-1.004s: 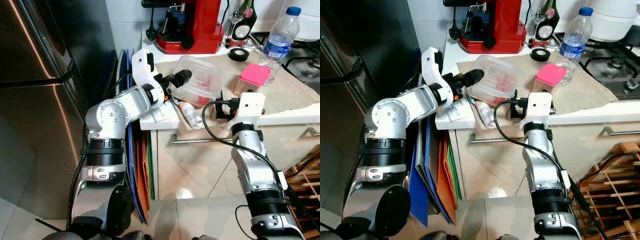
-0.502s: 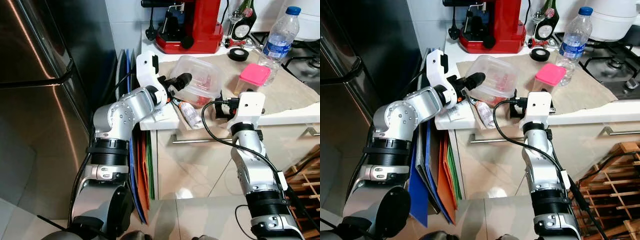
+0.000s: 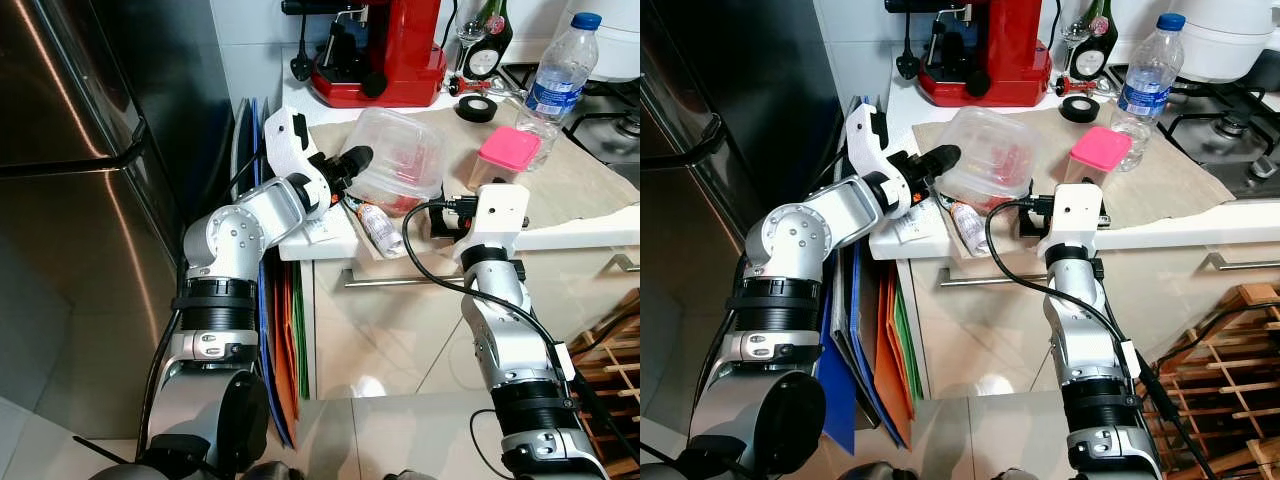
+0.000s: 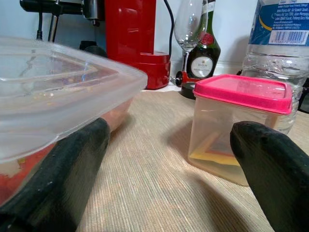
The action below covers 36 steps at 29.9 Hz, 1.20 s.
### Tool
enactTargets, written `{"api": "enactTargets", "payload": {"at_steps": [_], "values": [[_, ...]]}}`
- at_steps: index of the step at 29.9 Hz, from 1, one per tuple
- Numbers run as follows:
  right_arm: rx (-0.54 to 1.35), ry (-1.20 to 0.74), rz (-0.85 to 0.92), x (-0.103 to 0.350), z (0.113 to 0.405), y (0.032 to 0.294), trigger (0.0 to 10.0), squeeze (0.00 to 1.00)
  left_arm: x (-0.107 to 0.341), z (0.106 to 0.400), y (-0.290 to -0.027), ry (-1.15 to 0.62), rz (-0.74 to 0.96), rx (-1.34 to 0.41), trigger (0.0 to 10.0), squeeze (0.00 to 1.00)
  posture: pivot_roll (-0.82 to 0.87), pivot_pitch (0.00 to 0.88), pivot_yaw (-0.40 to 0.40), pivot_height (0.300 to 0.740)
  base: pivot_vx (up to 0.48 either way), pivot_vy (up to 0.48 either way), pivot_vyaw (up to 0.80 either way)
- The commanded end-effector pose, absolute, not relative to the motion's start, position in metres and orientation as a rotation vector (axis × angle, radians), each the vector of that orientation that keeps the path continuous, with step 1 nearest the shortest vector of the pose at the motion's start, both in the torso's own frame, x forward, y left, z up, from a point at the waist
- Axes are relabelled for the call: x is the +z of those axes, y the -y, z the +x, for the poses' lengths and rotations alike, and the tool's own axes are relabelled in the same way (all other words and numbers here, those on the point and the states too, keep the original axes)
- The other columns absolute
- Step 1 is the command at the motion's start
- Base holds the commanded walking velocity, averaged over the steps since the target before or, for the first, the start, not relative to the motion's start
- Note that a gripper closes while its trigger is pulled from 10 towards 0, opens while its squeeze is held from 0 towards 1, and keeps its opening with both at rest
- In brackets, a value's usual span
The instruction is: Restocking fridge
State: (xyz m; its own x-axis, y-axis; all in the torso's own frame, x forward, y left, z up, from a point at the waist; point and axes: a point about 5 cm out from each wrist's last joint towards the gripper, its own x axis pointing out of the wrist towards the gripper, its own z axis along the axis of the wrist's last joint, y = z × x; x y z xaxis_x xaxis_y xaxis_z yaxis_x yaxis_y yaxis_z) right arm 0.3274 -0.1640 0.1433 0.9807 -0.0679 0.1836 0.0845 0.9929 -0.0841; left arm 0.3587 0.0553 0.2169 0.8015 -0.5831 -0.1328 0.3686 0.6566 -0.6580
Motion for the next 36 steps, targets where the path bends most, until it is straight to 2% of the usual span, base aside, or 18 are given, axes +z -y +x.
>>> {"api": "enactTargets", "payload": {"at_steps": [1, 10, 12, 15, 19, 25, 31, 36], "values": [[-0.070, 0.180, -0.099, 0.143, 0.326, 0.162, 10.0, 0.00, 0.220, 0.356, -0.047, -0.359, -0.630, -0.599, 0.0, 0.00, -0.03, 0.000, 0.051, 0.740, 0.000, 0.000, 0.00], [-0.073, 0.178, -0.097, 0.142, 0.325, 0.162, 10.0, 0.00, 0.230, 0.354, -0.050, -0.265, -0.529, -0.612, 0.0, 0.00, -0.03, 0.000, 0.051, 0.740, 0.000, 0.000, 0.00], [-0.073, 0.181, -0.095, 0.142, 0.325, 0.162, 10.0, 0.00, 0.242, 0.353, -0.053, -0.138, -0.439, -0.626, 0.0, 0.00, -0.03, 0.000, 0.050, 0.740, 0.000, 0.000, 0.00], [-0.073, 0.185, -0.092, 0.143, 0.325, 0.161, 10.0, 0.00, 0.247, 0.353, -0.057, -0.085, -0.411, -0.621, 0.0, 0.00, -0.03, 0.000, 0.050, 0.740, 0.000, 0.000, 0.00], [-0.067, 0.218, -0.074, 0.148, 0.325, 0.160, 10.0, 0.00, 0.266, 0.350, -0.069, 0.083, -0.390, -0.618, 0.0, 0.00, -0.02, 0.000, 0.049, 0.740, 0.000, 0.000, 0.00], [-0.031, 0.317, -0.064, 0.163, 0.320, 0.156, 10.0, 0.00, 0.279, 0.333, -0.083, 0.255, -0.257, -0.593, 0.0, 0.00, -0.02, 0.000, 0.045, 0.740, 0.000, 0.000, 0.00], [-0.020, 0.312, -0.067, 0.160, 0.320, 0.156, 10.0, 0.00, 0.276, 0.329, -0.093, 0.279, -0.330, -0.564, 0.0, 0.00, -0.01, 0.000, 0.034, 0.740, 0.000, 0.000, 0.00], [-0.008, 0.314, -0.066, 0.161, 0.322, 0.153, 10.0, 0.00, 0.276, 0.326, -0.095, 0.298, -0.327, -0.537, 0.0, 0.00, 0.00, 0.000, 0.031, 0.740, 0.000, 0.000, 0.00]]}}
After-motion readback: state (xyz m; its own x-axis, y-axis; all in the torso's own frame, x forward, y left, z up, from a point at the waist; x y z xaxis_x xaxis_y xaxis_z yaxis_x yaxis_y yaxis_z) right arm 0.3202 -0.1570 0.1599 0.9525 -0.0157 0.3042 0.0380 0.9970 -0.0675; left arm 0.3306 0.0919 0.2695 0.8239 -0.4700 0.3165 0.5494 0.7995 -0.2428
